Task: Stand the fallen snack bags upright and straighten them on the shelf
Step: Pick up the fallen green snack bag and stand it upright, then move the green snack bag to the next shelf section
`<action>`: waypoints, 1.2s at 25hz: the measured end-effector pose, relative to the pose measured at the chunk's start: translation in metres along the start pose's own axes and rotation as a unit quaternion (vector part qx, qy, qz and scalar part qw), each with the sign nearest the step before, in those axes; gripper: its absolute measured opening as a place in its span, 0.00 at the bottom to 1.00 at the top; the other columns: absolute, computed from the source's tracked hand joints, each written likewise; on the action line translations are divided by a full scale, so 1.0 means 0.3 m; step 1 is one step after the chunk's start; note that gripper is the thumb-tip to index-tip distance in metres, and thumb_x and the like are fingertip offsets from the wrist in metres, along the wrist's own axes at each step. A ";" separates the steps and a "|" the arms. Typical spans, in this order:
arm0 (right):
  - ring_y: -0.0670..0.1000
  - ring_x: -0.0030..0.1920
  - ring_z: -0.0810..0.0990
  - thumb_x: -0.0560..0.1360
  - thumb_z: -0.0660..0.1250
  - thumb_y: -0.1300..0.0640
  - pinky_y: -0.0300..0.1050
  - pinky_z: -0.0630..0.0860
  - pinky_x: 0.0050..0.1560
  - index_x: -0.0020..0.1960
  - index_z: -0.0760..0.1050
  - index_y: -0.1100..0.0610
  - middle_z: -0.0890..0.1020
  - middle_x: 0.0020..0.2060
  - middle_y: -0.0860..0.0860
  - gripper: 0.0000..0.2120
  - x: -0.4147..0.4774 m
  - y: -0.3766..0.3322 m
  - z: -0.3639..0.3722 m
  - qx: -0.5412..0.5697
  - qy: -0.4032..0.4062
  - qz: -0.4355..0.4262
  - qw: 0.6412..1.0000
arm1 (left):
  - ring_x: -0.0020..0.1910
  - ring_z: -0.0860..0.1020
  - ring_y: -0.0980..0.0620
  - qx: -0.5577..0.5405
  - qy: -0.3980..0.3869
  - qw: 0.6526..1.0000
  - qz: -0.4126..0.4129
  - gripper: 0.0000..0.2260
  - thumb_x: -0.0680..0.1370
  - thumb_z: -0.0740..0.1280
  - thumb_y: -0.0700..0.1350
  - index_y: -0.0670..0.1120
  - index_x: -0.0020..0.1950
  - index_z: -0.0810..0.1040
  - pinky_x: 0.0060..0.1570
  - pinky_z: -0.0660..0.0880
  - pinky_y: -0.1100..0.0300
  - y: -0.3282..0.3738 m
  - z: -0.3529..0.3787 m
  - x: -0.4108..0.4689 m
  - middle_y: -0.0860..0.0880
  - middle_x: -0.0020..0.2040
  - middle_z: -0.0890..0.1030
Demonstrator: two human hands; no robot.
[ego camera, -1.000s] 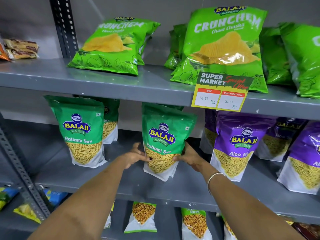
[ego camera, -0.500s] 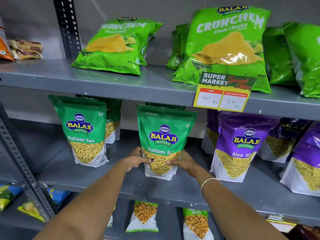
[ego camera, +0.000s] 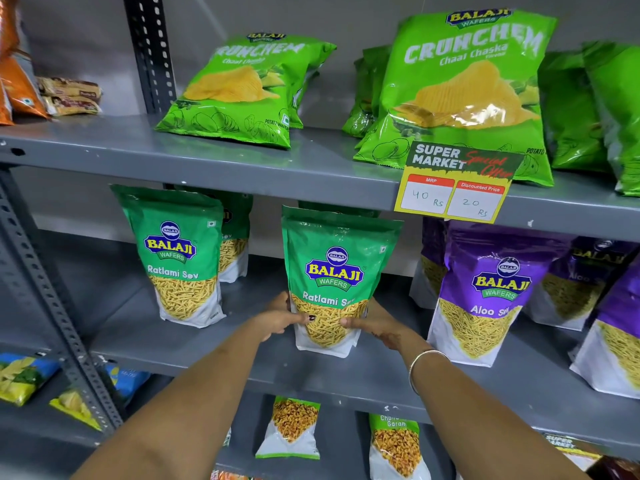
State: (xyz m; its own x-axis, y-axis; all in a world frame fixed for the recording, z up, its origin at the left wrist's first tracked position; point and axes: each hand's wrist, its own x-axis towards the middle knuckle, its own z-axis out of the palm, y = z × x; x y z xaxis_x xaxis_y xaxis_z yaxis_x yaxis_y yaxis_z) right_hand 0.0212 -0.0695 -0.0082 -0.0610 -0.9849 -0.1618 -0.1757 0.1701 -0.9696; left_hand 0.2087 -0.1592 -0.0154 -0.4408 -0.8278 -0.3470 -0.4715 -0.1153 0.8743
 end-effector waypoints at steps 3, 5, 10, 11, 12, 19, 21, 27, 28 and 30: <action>0.46 0.47 0.84 0.72 0.69 0.63 0.34 0.76 0.40 0.62 0.71 0.62 0.82 0.52 0.55 0.19 -0.009 -0.020 -0.016 -0.088 -0.003 0.085 0.992 | 0.71 0.67 0.45 0.038 -0.006 0.999 -0.021 0.31 0.73 0.71 0.43 0.44 0.72 0.60 0.63 0.68 0.48 -0.014 -0.014 -0.025 0.46 0.73 0.66; 0.44 0.22 0.80 0.74 0.67 0.55 0.35 0.76 0.26 0.46 0.74 0.62 0.84 0.29 0.54 0.10 0.005 -0.033 -0.059 -0.221 -0.066 0.245 0.942 | 0.65 0.71 0.46 0.066 -0.014 0.997 -0.045 0.26 0.75 0.69 0.46 0.44 0.69 0.63 0.58 0.70 0.52 -0.025 -0.056 -0.057 0.44 0.69 0.70; 0.55 0.35 0.84 0.76 0.62 0.50 0.49 0.82 0.35 0.40 0.73 0.62 0.83 0.34 0.58 0.15 0.048 -0.113 0.042 -0.309 -0.273 0.412 0.813 | 0.41 0.76 0.52 0.144 -0.018 0.977 -0.158 0.10 0.78 0.62 0.51 0.44 0.49 0.70 0.44 0.72 0.59 -0.137 -0.323 -0.150 0.49 0.43 0.75; 0.53 0.34 0.84 0.78 0.60 0.51 0.47 0.82 0.36 0.41 0.72 0.60 0.80 0.37 0.57 0.14 0.058 -0.134 0.114 -0.314 -0.291 0.392 0.814 | 0.36 0.74 0.53 0.169 -0.006 0.969 -0.180 0.10 0.78 0.62 0.51 0.44 0.47 0.71 0.41 0.72 0.60 -0.177 -0.398 -0.167 0.50 0.39 0.74; 0.50 0.31 0.84 0.79 0.58 0.53 0.44 0.81 0.34 0.41 0.72 0.58 0.78 0.37 0.55 0.11 0.065 -0.154 0.190 -0.326 -0.297 0.360 0.822 | 0.33 0.74 0.55 0.190 0.015 0.964 -0.188 0.10 0.78 0.63 0.49 0.43 0.47 0.71 0.37 0.72 0.61 -0.222 -0.469 -0.168 0.50 0.37 0.73; 0.52 0.73 0.64 0.71 0.71 0.52 0.46 0.65 0.69 0.75 0.52 0.60 0.62 0.74 0.55 0.41 0.333 -0.166 0.686 -0.270 -0.030 0.096 0.958 | 0.50 0.75 0.48 0.141 0.173 0.975 -0.022 0.31 0.62 0.77 0.48 0.35 0.58 0.71 0.49 0.73 0.55 -0.445 -0.830 -0.038 0.40 0.50 0.76; 0.54 0.74 0.62 0.68 0.74 0.56 0.48 0.63 0.72 0.75 0.53 0.60 0.62 0.74 0.53 0.43 0.392 -0.141 0.776 -0.148 0.037 0.088 0.984 | 0.70 0.67 0.45 0.075 0.138 0.988 -0.001 0.40 0.66 0.76 0.40 0.35 0.73 0.59 0.65 0.66 0.56 -0.437 -0.867 0.001 0.41 0.71 0.67; 0.53 0.61 0.75 0.66 0.71 0.73 0.43 0.74 0.61 0.67 0.66 0.64 0.76 0.63 0.57 0.32 0.454 -0.148 0.893 -0.003 0.093 0.025 0.995 | 0.56 0.72 0.52 0.003 0.022 0.998 0.052 0.27 0.69 0.72 0.32 0.37 0.65 0.67 0.35 0.74 0.72 -0.410 -0.858 0.102 0.43 0.64 0.75; 0.54 0.61 0.75 0.66 0.72 0.73 0.48 0.73 0.64 0.68 0.66 0.65 0.76 0.64 0.60 0.32 0.457 -0.151 0.894 0.008 0.101 0.024 0.995 | 0.57 0.75 0.50 -0.009 0.023 0.998 0.056 0.29 0.64 0.76 0.37 0.39 0.62 0.69 0.41 0.77 0.71 -0.417 -0.858 0.120 0.41 0.65 0.76; 0.57 0.64 0.75 0.66 0.72 0.72 0.52 0.71 0.66 0.68 0.66 0.64 0.75 0.65 0.61 0.33 0.453 -0.150 0.894 0.007 0.103 0.036 0.994 | 0.62 0.77 0.46 -0.017 0.027 0.998 0.060 0.40 0.55 0.78 0.47 0.40 0.64 0.69 0.60 0.76 0.55 -0.451 -0.858 0.137 0.42 0.64 0.78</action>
State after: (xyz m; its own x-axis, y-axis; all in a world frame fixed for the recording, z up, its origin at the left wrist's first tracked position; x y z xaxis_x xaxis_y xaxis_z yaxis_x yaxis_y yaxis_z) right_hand 0.2844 -0.2192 -0.0358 -0.2723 -0.9431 -0.1906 -0.1508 0.2375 -0.9596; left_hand 0.4510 -0.3190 -0.0604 -0.4498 -0.8655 -0.2203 -0.3909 -0.0310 0.9199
